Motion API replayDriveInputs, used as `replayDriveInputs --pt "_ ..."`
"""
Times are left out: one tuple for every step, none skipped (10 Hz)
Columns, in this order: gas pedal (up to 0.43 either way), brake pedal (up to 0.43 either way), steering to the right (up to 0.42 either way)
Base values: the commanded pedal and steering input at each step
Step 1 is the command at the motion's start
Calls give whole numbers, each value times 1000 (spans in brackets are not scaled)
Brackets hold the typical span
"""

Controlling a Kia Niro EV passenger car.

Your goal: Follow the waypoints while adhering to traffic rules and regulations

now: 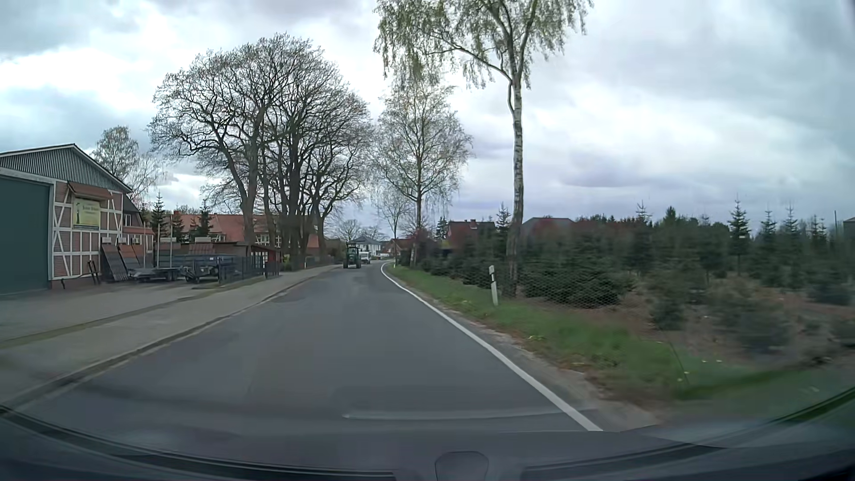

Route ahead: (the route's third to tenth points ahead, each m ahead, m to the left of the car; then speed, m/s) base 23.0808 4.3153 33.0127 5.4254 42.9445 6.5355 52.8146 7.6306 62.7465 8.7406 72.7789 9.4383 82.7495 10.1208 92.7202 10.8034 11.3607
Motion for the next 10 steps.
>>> replayDriveInputs --pt "79 0 -40" --pt "79 0 -36" --pt "79 0 -31" --pt "79 0 -25" --pt "79 0 -22" --pt "79 0 -21" --pt "79 0 -21" --pt "79 0 -22" --pt "79 0 -22" --pt "79 0 -22"
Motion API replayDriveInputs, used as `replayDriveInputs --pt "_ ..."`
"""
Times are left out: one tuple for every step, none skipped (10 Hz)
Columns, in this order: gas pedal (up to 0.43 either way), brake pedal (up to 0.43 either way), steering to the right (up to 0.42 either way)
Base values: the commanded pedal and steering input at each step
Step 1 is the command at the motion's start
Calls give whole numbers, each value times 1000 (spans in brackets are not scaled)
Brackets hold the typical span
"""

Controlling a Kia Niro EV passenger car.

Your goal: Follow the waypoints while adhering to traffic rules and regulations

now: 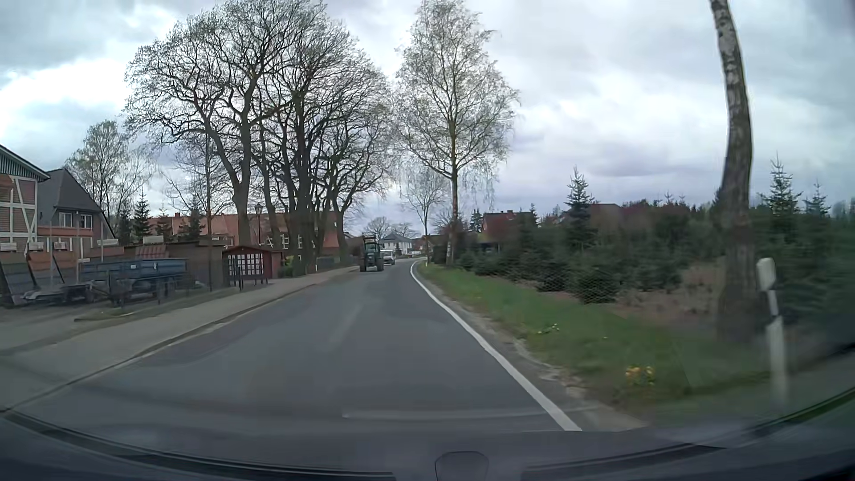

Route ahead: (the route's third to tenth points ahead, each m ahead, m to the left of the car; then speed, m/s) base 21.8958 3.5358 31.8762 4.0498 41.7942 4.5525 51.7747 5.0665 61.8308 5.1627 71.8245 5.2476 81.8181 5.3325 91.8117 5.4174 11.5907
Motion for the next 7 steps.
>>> replayDriveInputs --pt "67 0 -22" --pt "67 0 -22" --pt "47 0 -22" --pt "47 0 -21" --pt "47 0 -18" --pt "47 0 -15" --pt "39 0 -15"
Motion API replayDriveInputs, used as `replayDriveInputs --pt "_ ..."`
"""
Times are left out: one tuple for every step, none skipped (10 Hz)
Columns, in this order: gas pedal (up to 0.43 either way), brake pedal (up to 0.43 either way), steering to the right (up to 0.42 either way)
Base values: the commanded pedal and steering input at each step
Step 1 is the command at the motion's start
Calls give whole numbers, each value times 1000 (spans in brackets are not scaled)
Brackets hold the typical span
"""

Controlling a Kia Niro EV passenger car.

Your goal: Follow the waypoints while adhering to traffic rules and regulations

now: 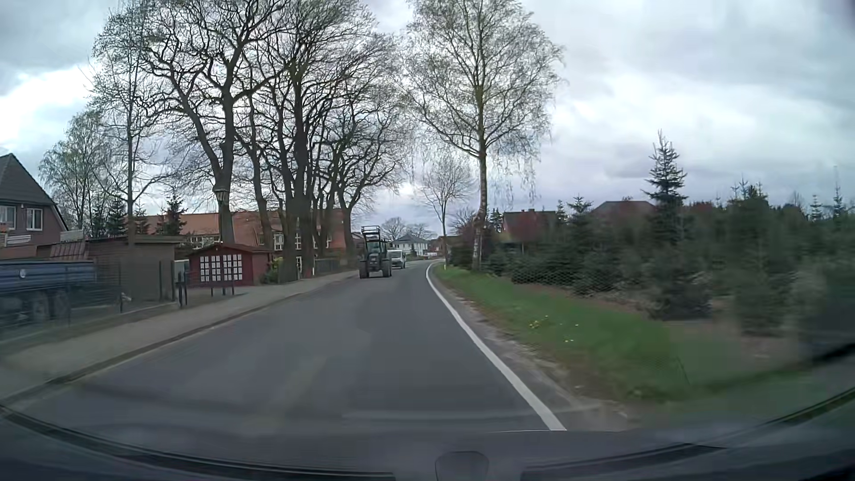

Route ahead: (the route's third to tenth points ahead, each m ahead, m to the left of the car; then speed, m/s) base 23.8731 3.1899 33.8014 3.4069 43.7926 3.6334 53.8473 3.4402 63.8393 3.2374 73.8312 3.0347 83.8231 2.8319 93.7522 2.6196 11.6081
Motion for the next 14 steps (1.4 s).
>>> replayDriveInputs --pt "39 0 -14" --pt "39 0 -14" --pt "39 0 -14" --pt "39 0 -13" --pt "39 0 -10" --pt "39 0 -9" --pt "39 0 -9" --pt "39 0 -7" --pt "39 0 -4" --pt "39 0 -3" --pt "39 0 -1" --pt "39 0 0" --pt "39 0 0" --pt "39 0 0"
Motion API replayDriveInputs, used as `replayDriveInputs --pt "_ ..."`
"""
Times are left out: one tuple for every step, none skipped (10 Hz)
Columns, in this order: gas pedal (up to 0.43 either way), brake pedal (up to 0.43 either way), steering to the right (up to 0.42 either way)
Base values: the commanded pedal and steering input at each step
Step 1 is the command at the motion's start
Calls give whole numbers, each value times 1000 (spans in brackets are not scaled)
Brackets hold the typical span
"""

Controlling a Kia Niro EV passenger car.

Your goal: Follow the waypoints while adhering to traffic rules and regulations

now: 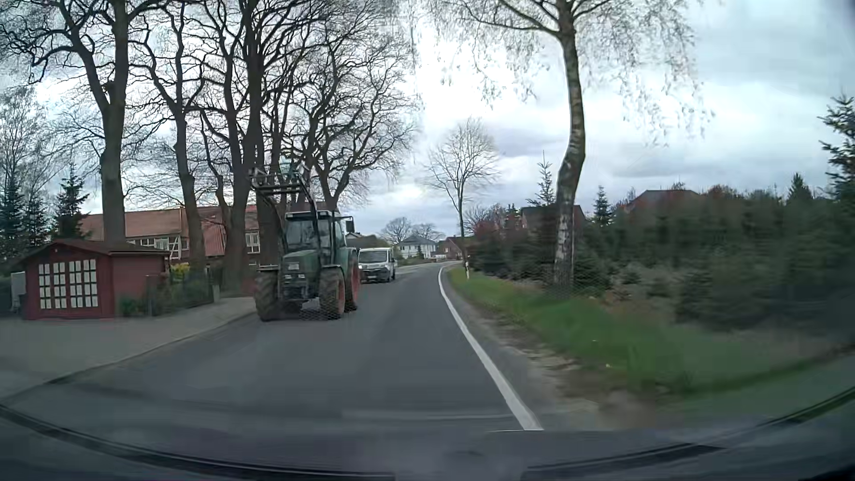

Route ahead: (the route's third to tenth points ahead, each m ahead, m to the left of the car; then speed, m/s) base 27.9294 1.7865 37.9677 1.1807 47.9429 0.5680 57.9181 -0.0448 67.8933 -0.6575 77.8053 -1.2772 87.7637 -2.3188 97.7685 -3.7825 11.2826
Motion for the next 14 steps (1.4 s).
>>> replayDriveInputs --pt "28 0 0" --pt "28 0 0" --pt "28 0 -1" --pt "28 0 -5" --pt "28 0 -6" --pt "28 0 -5" --pt "28 0 -5" --pt "28 0 -5" --pt "28 0 -5" --pt "28 0 -5" --pt "28 0 -5" --pt "39 0 -5" --pt "39 0 -5" --pt "39 0 -6"
